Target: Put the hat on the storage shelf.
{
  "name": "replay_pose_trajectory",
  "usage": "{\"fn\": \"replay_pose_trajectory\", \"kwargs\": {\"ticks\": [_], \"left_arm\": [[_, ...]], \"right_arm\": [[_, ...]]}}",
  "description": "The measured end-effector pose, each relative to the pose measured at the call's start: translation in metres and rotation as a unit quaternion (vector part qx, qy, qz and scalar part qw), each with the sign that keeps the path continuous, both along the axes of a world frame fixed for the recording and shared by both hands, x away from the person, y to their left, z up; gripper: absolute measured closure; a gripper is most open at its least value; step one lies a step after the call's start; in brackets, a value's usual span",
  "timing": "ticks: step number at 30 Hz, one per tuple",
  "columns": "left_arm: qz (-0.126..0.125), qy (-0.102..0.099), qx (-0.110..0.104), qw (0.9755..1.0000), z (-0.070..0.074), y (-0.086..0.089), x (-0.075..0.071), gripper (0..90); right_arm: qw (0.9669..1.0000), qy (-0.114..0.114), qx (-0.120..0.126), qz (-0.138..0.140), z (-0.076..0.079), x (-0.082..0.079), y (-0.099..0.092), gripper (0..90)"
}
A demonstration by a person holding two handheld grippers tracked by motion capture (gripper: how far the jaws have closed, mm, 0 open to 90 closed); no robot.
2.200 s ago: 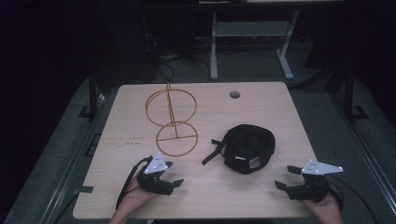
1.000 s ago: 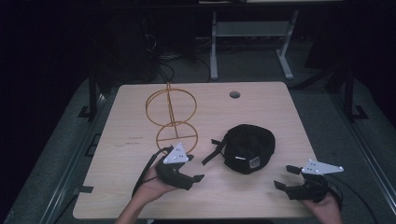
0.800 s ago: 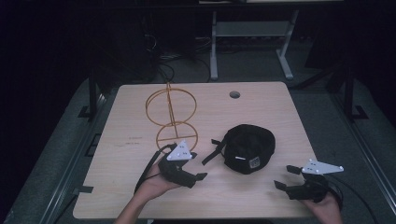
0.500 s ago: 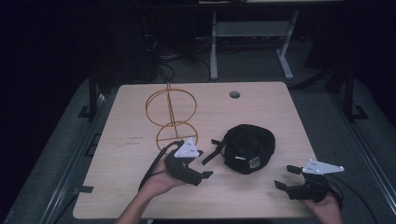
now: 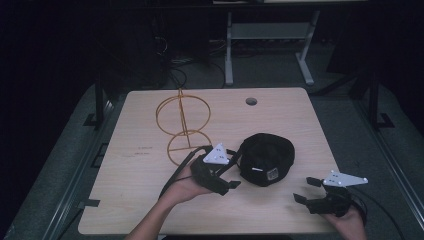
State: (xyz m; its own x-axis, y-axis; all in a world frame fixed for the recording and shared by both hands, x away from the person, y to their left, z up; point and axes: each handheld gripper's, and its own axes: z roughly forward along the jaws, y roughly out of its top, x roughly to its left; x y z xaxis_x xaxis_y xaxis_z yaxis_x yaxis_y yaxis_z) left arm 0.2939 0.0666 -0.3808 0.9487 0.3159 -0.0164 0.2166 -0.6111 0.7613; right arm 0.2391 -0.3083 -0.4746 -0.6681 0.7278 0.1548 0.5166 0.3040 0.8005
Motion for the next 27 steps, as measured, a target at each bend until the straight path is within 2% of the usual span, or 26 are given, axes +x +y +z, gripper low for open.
{"fn": "replay_pose_trajectory", "kwargs": {"ticks": [12,17,27], "left_arm": [[-0.024,-0.002,0.009,0.9997,0.005,-0.032,0.009,27.8],[-0.040,-0.002,0.025,0.9989,0.004,-0.045,0.012,29.8],[-0.048,0.018,0.039,0.9979,-0.006,-0.059,0.020,34.6]], "right_arm": [[1.0000,0.000,0.001,0.003,0.000,0.000,-0.001,15.6],[1.0000,-0.001,0.004,0.002,0.000,0.001,-0.001,15.6],[1.0000,-0.002,0.004,0.003,0.000,0.001,0.000,15.6]]}}
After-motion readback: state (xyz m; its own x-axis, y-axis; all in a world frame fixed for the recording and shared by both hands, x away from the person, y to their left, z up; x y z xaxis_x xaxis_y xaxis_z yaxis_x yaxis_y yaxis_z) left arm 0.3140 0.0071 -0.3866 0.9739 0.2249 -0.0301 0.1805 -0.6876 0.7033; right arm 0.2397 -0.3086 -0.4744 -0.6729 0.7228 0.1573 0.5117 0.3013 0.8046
